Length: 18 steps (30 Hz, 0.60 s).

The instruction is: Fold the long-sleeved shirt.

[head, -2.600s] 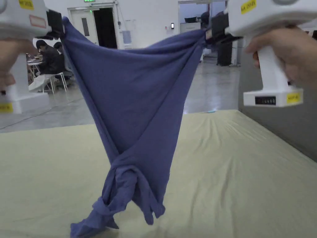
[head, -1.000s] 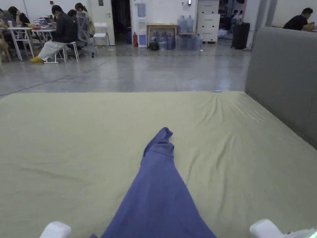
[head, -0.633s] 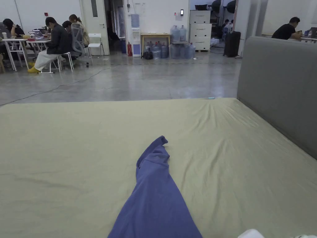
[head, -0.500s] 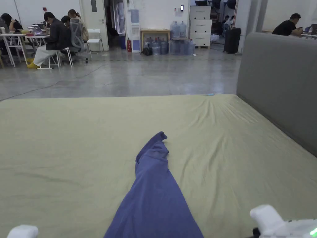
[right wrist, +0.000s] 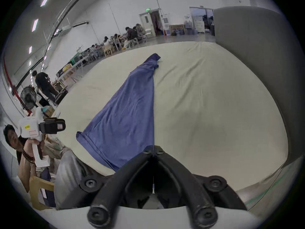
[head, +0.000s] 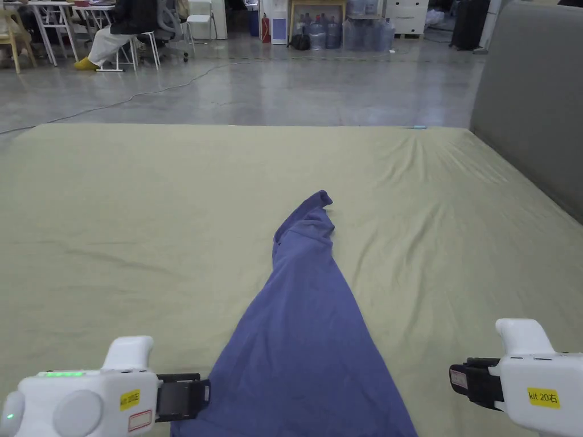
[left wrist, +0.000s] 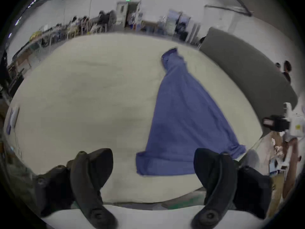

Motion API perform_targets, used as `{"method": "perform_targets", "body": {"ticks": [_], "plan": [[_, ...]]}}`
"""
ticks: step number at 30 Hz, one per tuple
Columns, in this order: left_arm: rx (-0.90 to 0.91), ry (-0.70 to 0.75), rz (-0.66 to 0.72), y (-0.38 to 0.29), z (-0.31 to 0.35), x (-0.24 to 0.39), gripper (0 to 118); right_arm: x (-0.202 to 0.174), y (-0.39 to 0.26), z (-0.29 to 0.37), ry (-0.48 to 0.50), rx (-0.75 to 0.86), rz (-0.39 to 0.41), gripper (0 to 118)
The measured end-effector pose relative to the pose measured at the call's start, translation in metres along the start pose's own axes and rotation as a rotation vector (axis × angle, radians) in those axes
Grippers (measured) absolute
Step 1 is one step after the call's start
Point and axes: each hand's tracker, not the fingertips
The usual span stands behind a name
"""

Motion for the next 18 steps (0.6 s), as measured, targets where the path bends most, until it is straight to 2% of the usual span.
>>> {"method": "perform_targets", "body": {"ticks": [3,5,6,7,8,9,10,12,14,18], "plan": [[-0.117,0.117,-0.035,-0.003,-0.034,0.008,99,-0.008,-0.003,-0.003,0.006,-0.004,0.008,0],[-0.175,0.129,-0.05,-0.003,-0.05,0.012,94,-0.012,-0.002,-0.005,0.004,-0.008,0.017,0],[-0.199,0.129,-0.051,-0.002,-0.057,0.013,86,-0.015,-0.004,-0.006,0.002,-0.01,0.023,0],[-0.192,0.128,-0.042,-0.006,-0.066,0.016,64,-0.016,-0.003,-0.007,0.001,-0.013,0.032,0],[-0.195,0.129,-0.047,-0.008,-0.072,0.017,54,-0.017,-0.002,-0.008,-0.003,-0.016,0.041,0],[-0.191,0.137,-0.059,-0.01,-0.077,0.018,53,-0.018,-0.001,-0.009,-0.008,-0.02,0.048,0],[-0.178,0.151,-0.104,-0.011,-0.074,0.021,45,-0.021,-0.004,-0.011,-0.01,-0.024,0.054,0],[-0.135,0.14,-0.187,-0.01,-0.061,0.027,0,-0.022,0.002,-0.014,-0.01,-0.034,0.059,0],[-0.058,0.049,-0.092,-0.004,-0.046,0.024,0,-0.027,0.013,-0.019,-0.01,-0.043,0.08,0],[-0.031,0.002,-0.11,0.01,-0.028,0.024,0,-0.05,0.078,-0.036,0.002,0.01,0.191,0]]}}
